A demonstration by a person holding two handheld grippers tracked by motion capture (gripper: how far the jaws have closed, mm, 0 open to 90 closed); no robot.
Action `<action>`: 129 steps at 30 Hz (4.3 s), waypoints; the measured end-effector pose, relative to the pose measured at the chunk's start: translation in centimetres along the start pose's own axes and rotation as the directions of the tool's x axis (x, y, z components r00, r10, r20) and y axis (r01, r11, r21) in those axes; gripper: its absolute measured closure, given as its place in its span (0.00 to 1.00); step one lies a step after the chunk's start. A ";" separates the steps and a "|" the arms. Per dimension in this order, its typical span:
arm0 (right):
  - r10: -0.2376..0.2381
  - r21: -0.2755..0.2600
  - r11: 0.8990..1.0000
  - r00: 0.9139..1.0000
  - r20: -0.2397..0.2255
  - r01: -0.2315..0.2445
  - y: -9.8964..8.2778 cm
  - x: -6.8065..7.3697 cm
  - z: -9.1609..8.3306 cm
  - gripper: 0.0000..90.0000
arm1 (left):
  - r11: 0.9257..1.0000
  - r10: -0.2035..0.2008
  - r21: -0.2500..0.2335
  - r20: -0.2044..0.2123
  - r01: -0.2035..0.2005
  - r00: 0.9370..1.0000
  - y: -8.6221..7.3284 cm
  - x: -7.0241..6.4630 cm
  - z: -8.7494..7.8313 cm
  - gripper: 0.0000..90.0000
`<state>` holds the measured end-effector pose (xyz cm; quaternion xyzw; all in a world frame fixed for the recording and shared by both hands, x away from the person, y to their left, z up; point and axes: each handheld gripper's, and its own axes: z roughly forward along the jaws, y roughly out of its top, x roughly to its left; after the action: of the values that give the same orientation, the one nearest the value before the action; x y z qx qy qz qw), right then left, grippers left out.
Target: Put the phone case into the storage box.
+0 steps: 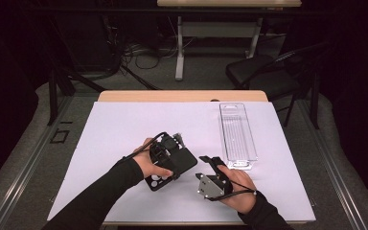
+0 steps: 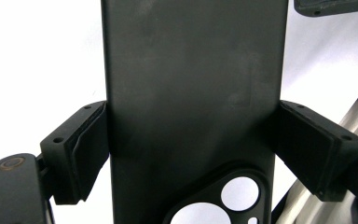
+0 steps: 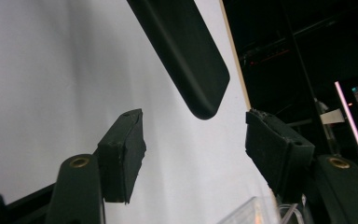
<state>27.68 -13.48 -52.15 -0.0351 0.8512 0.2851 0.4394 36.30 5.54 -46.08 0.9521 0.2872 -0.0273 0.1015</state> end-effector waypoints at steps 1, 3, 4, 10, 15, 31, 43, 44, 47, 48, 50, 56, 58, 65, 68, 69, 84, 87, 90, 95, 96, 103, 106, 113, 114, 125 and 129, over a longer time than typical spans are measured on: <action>0.003 -0.002 1.000 1.000 0.007 -0.003 0.0 0.1 0.0 0.41 | 1.000 0.001 0.000 0.001 -0.001 1.000 0.0 0.0 0.0 0.16; -0.006 -0.009 1.000 1.000 0.007 0.006 0.1 0.1 -0.1 0.41 | 1.000 0.001 0.001 0.005 -0.001 1.000 0.1 -0.1 0.0 0.16; -0.006 -0.006 1.000 1.000 0.007 0.006 0.1 0.1 -0.1 0.41 | 1.000 0.001 0.001 0.005 -0.002 1.000 0.1 -0.1 0.1 0.16; -0.019 -0.006 1.000 1.000 0.011 0.019 0.2 0.2 -0.3 0.41 | 1.000 0.012 0.000 0.011 -0.012 1.000 0.3 -0.5 0.1 0.16; -0.042 -0.032 0.999 0.999 0.010 0.042 0.3 0.4 -0.2 0.44 | 1.000 0.018 0.001 0.017 -0.018 1.000 0.6 -0.8 0.2 0.16; -0.080 0.008 0.997 0.997 0.017 0.079 0.5 0.8 -0.2 0.42 | 0.999 0.052 0.007 0.039 -0.052 0.998 1.4 -1.9 0.6 0.16; -0.141 -0.001 0.990 0.989 0.034 0.141 0.6 1.4 0.0 0.37 | 0.998 0.064 0.017 0.057 -0.065 0.996 1.7 -2.3 0.7 0.16; -0.144 0.002 0.990 0.989 0.032 0.144 0.6 1.5 0.0 0.37 | 0.998 0.062 0.013 0.059 -0.063 0.996 1.7 -2.3 0.8 0.16; -0.187 0.000 0.982 0.982 0.035 0.187 0.6 1.6 0.2 0.39 | 0.998 0.058 0.023 0.075 -0.060 0.995 1.8 -2.4 0.8 0.16; -0.179 0.021 0.984 0.983 0.033 0.178 0.6 1.8 0.1 0.40 | 0.998 0.060 0.023 0.077 -0.062 0.995 1.9 -2.4 0.8 0.16; -0.196 0.029 0.980 0.980 0.037 0.195 0.6 1.8 0.2 0.41 | 0.998 0.059 0.023 0.082 -0.062 0.995 1.9 -2.5 0.9 0.16; -0.240 0.029 0.971 0.970 0.049 0.238 0.5 2.0 0.2 0.48 | 0.997 0.057 0.038 0.101 -0.062 0.993 2.1 -2.7 1.1 0.16; -0.255 0.026 0.967 0.965 0.054 0.254 0.5 2.0 0.2 0.50 | 0.997 0.062 0.042 0.106 -0.067 0.992 2.2 -2.7 1.1 0.16; -0.302 0.025 0.953 0.951 0.061 0.301 0.5 2.0 0.2 0.56 | 0.996 0.067 0.046 0.116 -0.073 0.991 2.5 -2.8 1.1 0.16; -0.326 0.027 0.945 0.943 0.068 0.325 0.5 2.1 0.2 0.59 | 0.996 0.070 0.045 0.120 -0.076 0.990 2.5 -2.9 1.1 0.16; -0.323 0.032 0.947 0.944 0.068 0.321 0.4 2.2 0.1 0.60 | 0.996 0.075 0.046 0.122 -0.081 0.990 2.5 -3.0 1.1 0.16; -0.404 0.062 0.915 0.910 0.093 0.399 0.3 2.2 0.2 0.72 | 0.996 0.079 0.028 0.154 -0.084 0.985 2.6 -3.2 0.9 0.16; -0.418 0.065 0.908 0.903 0.102 0.414 0.3 2.2 0.2 0.72 | 0.996 0.080 0.029 0.157 -0.086 0.984 2.6 -3.3 1.0 0.16; -0.425 0.067 0.905 0.900 0.100 0.420 0.3 2.3 0.2 0.74 | 0.995 0.083 0.035 0.160 -0.090 0.984 2.7 -3.3 1.0 0.16; -0.428 0.065 0.904 0.898 0.099 0.423 0.3 2.3 0.3 0.76 | 0.995 0.087 0.037 0.164 -0.094 0.983 2.7 -3.4 1.1 0.16; -0.425 0.067 0.905 0.900 0.096 0.421 0.3 2.3 0.3 0.76 | 0.995 0.087 0.037 0.167 -0.094 0.982 2.7 -3.4 1.1 0.16; -0.436 0.064 0.900 0.895 0.090 0.432 0.2 2.4 0.4 0.82 | 0.995 0.089 0.033 0.171 -0.096 0.981 2.8 -3.5 1.2 0.16; -0.435 0.064 0.900 0.896 0.089 0.431 0.2 2.4 0.4 0.83 | 0.995 0.088 0.038 0.179 -0.096 0.980 2.8 -3.4 1.2 0.16; -0.436 0.065 0.900 0.895 0.091 0.432 0.1 2.5 0.5 0.85 | 0.995 0.083 0.038 0.183 -0.091 0.980 2.8 -3.3 1.4 0.16; -0.440 0.066 0.898 0.893 0.092 0.436 0.2 2.5 0.5 0.85 | 0.995 0.082 0.038 0.185 -0.090 0.979 2.8 -3.3 1.4 0.16; -0.437 0.064 0.899 0.893 0.104 0.433 0.1 2.5 0.3 0.91 | 0.996 0.072 0.035 0.206 -0.081 0.976 2.7 -3.2 1.4 0.16; -0.433 0.064 0.901 0.895 0.106 0.429 0.1 2.5 0.3 0.92 | 0.996 0.068 0.034 0.209 -0.077 0.976 2.8 -3.2 1.4 0.16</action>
<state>26.39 -12.79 -54.19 -0.1973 0.8002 0.1657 0.5415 35.17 1.27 -46.65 0.9558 0.2395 -0.1290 0.1118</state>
